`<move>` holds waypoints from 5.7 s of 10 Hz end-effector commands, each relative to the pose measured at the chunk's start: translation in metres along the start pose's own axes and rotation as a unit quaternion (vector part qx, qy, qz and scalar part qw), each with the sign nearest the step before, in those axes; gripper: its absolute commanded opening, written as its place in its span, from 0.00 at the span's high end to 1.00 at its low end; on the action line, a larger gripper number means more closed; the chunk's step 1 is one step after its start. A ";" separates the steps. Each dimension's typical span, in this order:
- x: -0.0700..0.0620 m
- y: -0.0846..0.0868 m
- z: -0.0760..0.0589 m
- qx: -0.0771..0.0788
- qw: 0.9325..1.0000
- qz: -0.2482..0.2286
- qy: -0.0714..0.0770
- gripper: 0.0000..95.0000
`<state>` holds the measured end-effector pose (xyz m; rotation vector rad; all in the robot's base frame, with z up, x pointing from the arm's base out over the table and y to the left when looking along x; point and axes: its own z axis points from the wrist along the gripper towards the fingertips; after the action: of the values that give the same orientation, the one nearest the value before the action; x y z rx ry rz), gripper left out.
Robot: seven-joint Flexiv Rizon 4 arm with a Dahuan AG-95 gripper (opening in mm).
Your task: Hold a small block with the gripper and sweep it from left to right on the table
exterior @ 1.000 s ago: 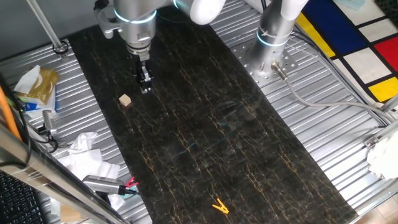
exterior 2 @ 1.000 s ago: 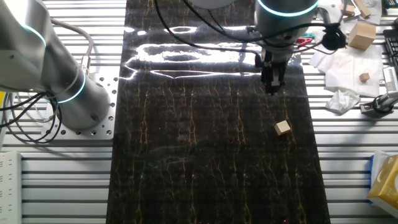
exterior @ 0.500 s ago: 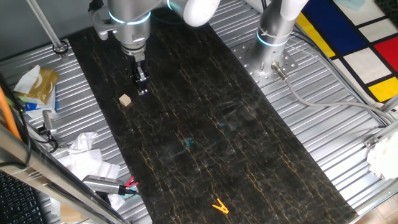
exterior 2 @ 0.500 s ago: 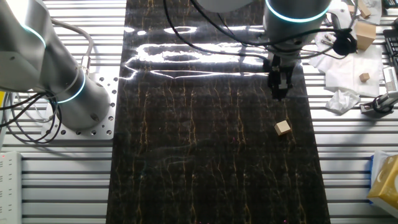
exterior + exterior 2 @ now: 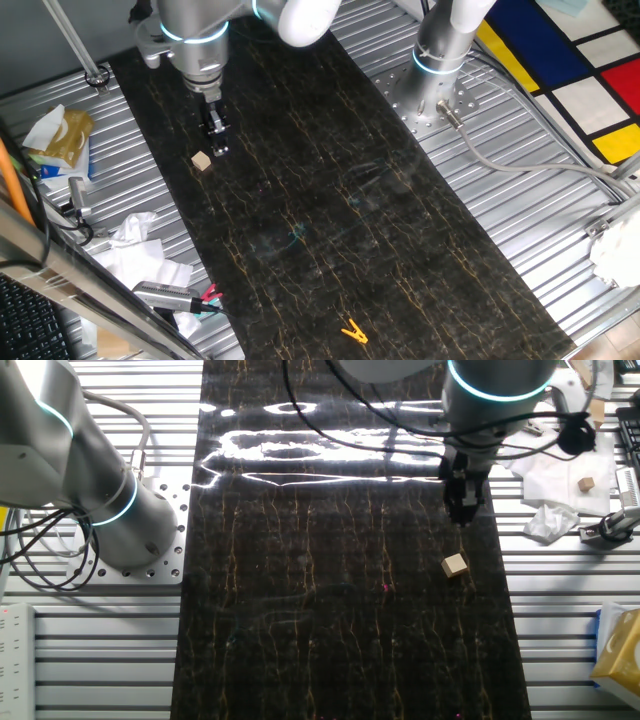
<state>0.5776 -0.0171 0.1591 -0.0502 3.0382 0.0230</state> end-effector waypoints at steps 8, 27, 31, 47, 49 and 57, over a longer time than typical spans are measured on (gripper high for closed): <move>-0.011 -0.009 0.008 0.001 1.000 -0.009 0.000 0.40; -0.030 -0.021 0.026 0.000 1.000 -0.018 0.014 0.40; -0.034 -0.022 0.032 0.001 1.000 -0.017 0.014 0.40; -0.035 -0.031 0.047 -0.008 1.000 -0.014 0.009 0.40; -0.036 -0.031 0.050 -0.008 1.000 -0.014 0.008 0.40; -0.036 -0.032 0.060 -0.011 1.000 -0.012 0.002 0.40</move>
<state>0.6214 -0.0468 0.1022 -0.0895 3.0405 0.0543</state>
